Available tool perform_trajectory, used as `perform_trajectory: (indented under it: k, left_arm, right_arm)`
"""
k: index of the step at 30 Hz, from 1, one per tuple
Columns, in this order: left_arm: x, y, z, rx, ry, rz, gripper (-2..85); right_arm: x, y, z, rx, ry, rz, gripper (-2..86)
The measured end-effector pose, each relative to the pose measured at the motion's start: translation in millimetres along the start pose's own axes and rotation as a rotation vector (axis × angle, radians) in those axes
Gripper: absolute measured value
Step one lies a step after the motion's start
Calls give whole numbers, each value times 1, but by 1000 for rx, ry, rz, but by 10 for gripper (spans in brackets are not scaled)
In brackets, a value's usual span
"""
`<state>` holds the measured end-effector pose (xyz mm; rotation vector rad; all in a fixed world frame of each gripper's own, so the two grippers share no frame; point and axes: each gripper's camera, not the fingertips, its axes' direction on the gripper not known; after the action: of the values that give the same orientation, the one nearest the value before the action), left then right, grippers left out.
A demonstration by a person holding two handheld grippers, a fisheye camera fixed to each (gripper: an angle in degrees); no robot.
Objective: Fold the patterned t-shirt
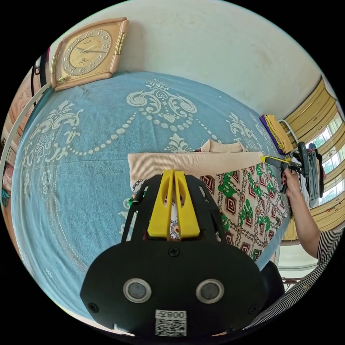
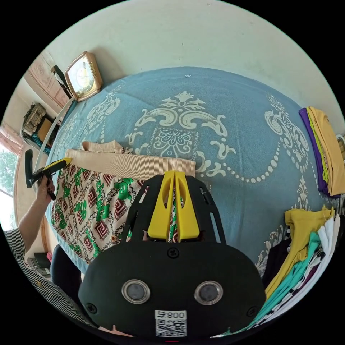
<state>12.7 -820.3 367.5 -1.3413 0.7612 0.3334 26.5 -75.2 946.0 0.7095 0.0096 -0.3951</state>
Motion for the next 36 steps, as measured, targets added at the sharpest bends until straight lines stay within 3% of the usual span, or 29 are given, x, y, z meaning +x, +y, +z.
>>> perform_trajectory:
  k: [10, 12, 18, 25, 29, 36]
  left_arm:
    - [-44, 36, -5, -15, -8, -41, 19]
    - [-58, 43, -5, -13, 49, -73, 28]
    - [-100, 113, -50, 19, 200, -146, 87]
    - [-151, 249, -69, -50, 416, -451, 118]
    - [-147, 267, -52, -88, 476, -455, 110]
    - [-136, 262, -30, -175, 432, -376, 33]
  right_arm:
    - [20, 33, -29, 67, -68, -20, 2]
    - [35, 36, -13, -29, -86, 11, 4]
    - [74, 90, -65, 83, -183, 62, 24]
    - [138, 211, -84, 29, -431, 254, 63]
    - [151, 269, -76, -29, -533, 347, 73]
    - [162, 295, -73, -31, -515, 400, 70]
